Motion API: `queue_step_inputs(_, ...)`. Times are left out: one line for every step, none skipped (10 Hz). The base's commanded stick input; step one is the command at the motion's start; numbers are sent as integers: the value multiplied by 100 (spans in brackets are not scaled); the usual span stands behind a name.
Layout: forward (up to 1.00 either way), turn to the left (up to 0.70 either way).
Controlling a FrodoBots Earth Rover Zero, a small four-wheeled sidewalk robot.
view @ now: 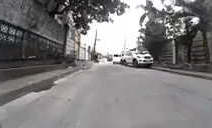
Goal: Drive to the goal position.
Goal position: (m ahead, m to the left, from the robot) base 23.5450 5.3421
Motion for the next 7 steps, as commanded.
queue_step_inputs(70, 0)
queue_step_inputs(70, 0)
queue_step_inputs(70, 0)
queue_step_inputs(70, 0)
queue_step_inputs(70, 0)
queue_step_inputs(70, 0)
queue_step_inputs(85, 0)
